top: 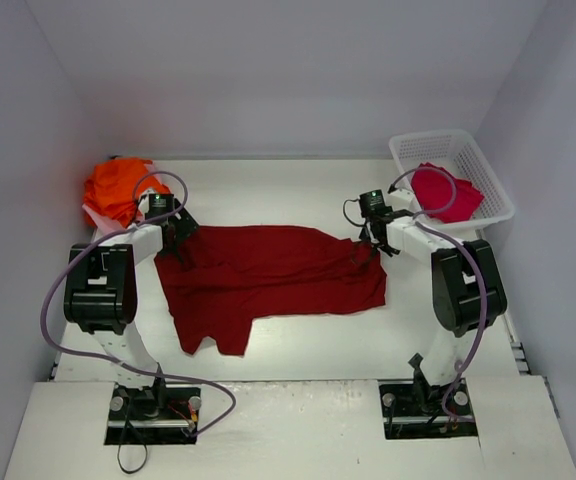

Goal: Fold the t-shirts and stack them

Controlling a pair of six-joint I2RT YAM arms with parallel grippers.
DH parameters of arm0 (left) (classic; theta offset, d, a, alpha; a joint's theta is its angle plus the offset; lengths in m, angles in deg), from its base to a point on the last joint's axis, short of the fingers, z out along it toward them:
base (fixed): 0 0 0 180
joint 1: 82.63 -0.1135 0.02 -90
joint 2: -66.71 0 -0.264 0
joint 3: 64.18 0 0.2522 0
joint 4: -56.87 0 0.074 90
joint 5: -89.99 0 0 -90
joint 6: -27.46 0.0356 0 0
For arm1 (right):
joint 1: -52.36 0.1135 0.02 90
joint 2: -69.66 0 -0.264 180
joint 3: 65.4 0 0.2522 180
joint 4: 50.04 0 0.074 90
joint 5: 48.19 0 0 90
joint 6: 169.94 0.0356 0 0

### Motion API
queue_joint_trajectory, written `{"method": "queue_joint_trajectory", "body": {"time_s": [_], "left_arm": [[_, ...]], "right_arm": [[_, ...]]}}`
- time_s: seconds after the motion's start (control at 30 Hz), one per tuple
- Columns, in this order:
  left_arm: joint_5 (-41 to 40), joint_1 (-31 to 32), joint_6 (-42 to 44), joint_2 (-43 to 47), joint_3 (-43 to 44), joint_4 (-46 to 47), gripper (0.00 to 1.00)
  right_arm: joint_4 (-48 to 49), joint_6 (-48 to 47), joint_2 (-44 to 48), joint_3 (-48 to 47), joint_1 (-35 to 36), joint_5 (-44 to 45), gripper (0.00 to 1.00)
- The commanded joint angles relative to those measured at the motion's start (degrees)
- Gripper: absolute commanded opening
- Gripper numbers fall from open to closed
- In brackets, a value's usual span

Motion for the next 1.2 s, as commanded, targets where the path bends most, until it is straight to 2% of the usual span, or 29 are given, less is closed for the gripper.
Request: {"method": "queue_joint_trajectory", "body": {"time_s": [0.0,0.17,0.33,0.63,0.87,1.03,1.17], "left_arm": [[-0.3,-0.4,0.3,1.5,-0.9,-3.0,0.76],[-0.5,-0.4,0.0,1.6,-0.8,-3.3,0.76],[-0.2,-0.4,-0.4,2.3,-1.1,-3.3,0.76],[0.9,-0.3,-1.4,4.4,-2.1,-3.3,0.76],[0.9,-0.4,-1.0,7.4,-3.8,-3.5,0.76],[0.5,-0.3,-0.8,6.2,-2.2,-4.3,0.76],[0.8,-0.1,-1.0,5.6,-1.9,-3.7,0.76]], "right_arm": [[0.7,0.0,4.3,1.3,2.7,-0.4,0.57],[-0.5,4.3,9.2,6.7,6.0,-3.0,0.57],[-2.2,8.9,14.0,11.5,12.6,-3.0,0.57],[-12.3,16.5,23.4,14.6,21.1,0.8,0.57],[-13.4,17.2,24.1,13.1,21.5,3.6,0.57],[-13.3,16.5,19.2,9.1,20.1,6.3,0.56],[-11.1,14.5,16.2,7.3,16.3,6.6,0.55]]}}
